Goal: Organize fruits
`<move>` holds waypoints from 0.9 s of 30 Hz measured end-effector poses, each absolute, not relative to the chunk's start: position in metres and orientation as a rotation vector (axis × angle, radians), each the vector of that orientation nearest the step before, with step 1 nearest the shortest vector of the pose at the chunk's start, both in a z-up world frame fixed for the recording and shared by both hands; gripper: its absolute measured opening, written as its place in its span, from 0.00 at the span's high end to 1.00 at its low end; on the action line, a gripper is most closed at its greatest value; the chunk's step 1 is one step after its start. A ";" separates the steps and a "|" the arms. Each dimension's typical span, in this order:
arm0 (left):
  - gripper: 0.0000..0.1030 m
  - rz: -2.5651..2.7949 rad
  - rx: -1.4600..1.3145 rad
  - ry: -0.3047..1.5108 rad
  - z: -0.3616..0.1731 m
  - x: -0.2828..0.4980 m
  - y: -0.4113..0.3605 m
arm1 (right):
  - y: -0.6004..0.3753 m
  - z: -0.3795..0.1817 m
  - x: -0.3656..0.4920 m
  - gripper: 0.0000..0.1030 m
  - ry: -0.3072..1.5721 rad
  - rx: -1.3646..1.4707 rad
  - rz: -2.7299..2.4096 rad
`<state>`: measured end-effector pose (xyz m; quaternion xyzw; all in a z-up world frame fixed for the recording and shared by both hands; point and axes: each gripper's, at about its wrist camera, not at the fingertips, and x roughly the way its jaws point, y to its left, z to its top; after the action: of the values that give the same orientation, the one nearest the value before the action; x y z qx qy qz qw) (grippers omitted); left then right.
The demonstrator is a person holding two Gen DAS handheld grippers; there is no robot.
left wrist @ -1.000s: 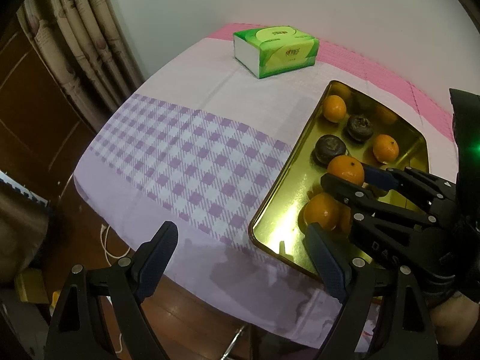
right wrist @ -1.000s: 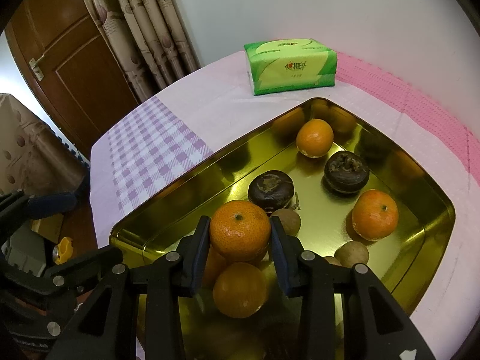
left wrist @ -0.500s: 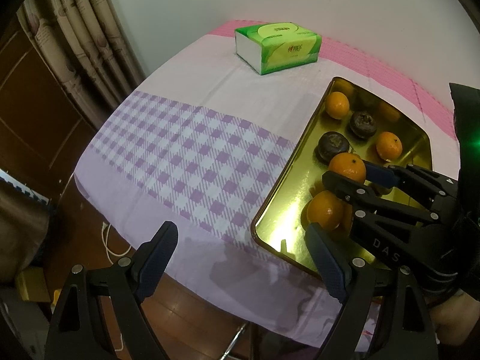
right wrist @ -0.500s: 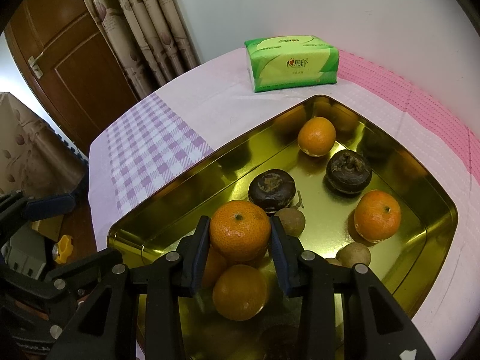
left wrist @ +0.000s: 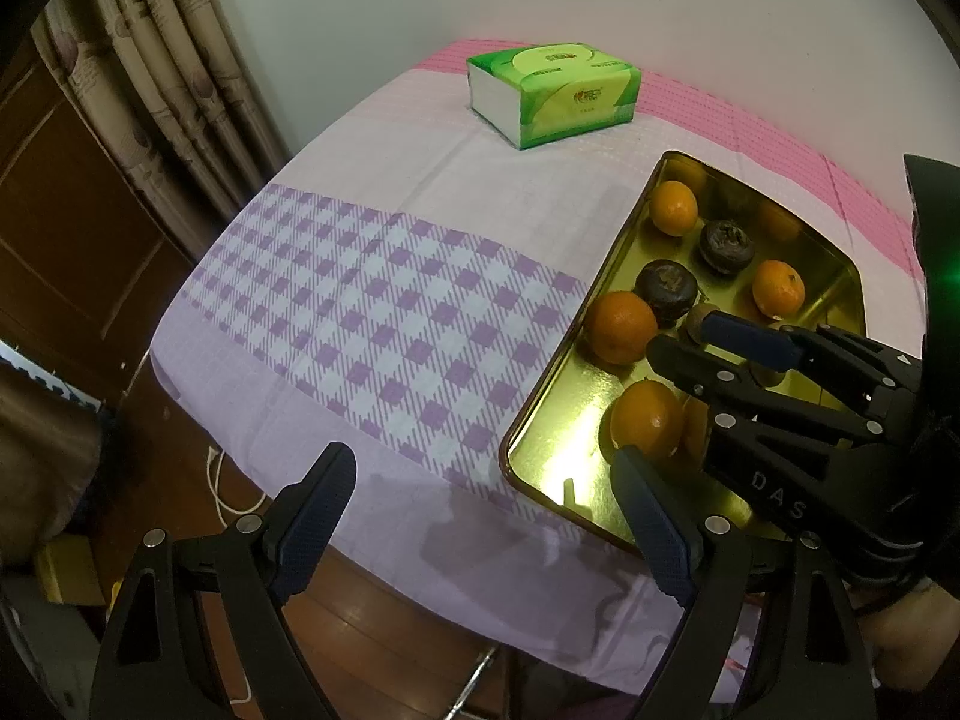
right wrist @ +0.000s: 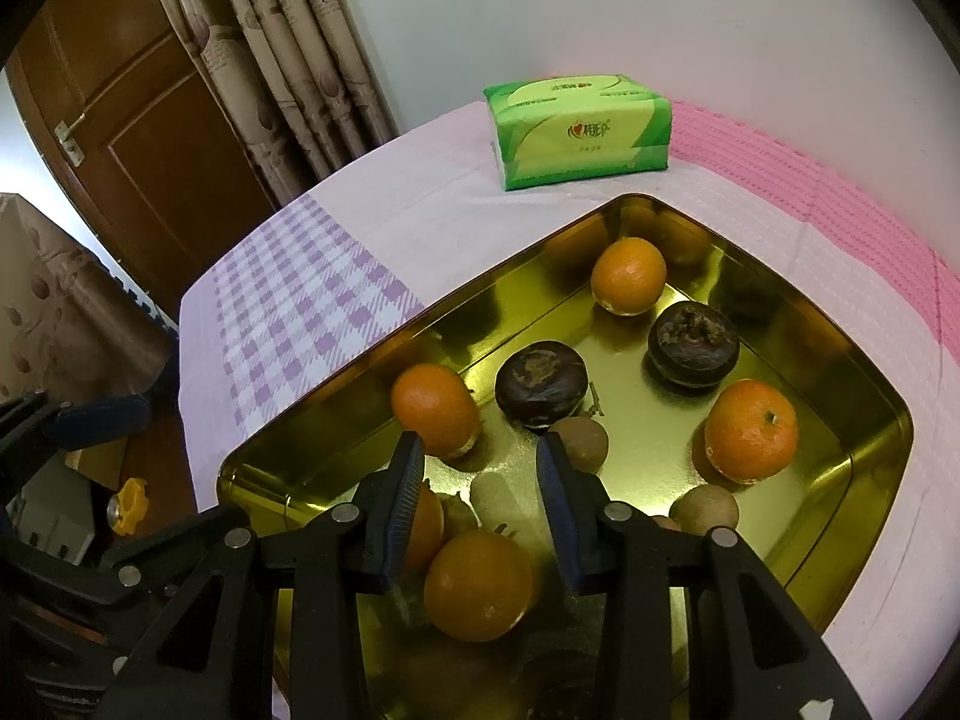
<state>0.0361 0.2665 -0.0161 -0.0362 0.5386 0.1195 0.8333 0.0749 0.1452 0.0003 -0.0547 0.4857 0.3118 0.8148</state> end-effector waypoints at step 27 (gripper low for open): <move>0.16 0.296 -0.027 0.809 0.048 0.002 0.252 | 0.093 0.107 -0.008 0.09 0.632 -0.177 0.437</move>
<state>0.0025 0.2522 0.0484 -0.0131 0.3921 0.1435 0.9086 -0.0076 0.0929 0.1069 -0.0863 0.3079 0.2126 0.9233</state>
